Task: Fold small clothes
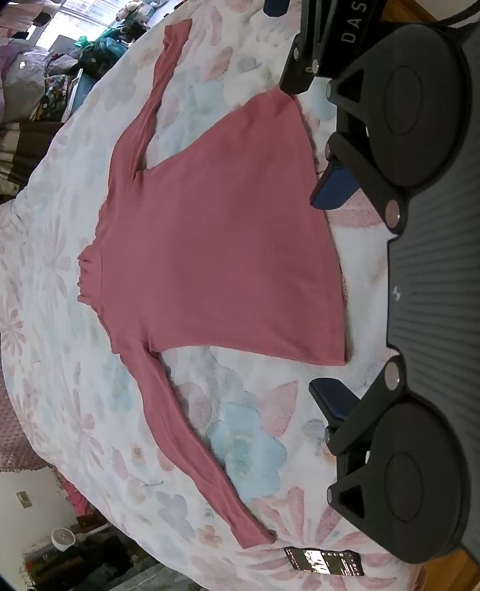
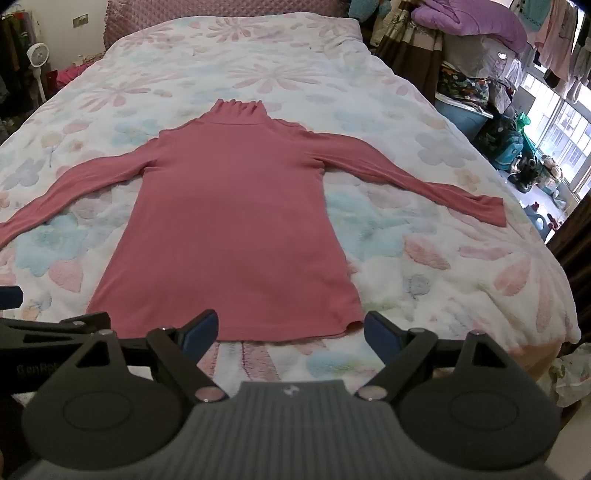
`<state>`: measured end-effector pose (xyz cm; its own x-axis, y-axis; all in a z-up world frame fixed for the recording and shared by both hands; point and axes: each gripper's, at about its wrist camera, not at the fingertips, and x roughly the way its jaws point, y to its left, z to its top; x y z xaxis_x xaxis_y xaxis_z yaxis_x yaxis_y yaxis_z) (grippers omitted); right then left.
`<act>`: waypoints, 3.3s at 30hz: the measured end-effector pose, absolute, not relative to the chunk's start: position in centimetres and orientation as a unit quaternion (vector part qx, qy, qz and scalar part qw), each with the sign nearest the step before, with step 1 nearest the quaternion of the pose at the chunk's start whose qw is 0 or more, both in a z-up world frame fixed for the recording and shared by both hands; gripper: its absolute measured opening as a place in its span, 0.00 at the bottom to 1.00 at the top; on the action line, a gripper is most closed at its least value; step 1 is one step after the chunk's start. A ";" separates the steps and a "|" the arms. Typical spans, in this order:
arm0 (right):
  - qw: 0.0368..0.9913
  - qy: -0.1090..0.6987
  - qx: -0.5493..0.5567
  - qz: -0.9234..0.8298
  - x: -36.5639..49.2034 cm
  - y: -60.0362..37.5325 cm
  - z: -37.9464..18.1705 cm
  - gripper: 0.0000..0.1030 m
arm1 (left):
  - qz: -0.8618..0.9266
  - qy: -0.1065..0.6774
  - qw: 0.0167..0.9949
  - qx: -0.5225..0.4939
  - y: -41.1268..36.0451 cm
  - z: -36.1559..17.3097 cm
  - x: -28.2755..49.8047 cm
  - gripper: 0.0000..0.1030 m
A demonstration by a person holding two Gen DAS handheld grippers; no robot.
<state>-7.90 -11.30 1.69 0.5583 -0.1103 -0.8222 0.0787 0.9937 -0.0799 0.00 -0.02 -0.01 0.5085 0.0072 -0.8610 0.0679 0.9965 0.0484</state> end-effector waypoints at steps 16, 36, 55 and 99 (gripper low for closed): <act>0.884 0.464 -0.016 -0.052 -7.9 -11.3 1.7 0.80 | -0.018 0.492 0.870 0.038 0.0 0.0 0.0 1.00; 0.885 0.463 -0.016 -0.052 -7.6 -10.8 2.3 0.80 | -0.018 0.490 0.871 0.039 0.0 0.0 0.0 1.00; 0.886 0.461 -0.017 -0.051 -7.7 -10.7 2.2 0.80 | -0.018 0.489 0.871 0.038 0.0 0.0 -0.1 1.00; 0.889 0.454 -0.017 -0.049 -7.3 -10.4 2.0 0.80 | -0.010 0.491 0.871 0.029 2.1 0.9 1.5 1.00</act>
<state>-7.29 -10.39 1.99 0.5822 -0.1020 -0.8066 0.0717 0.9947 -0.0740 1.48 2.06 0.91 0.5177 0.0109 -0.8555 0.0464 0.9981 0.0407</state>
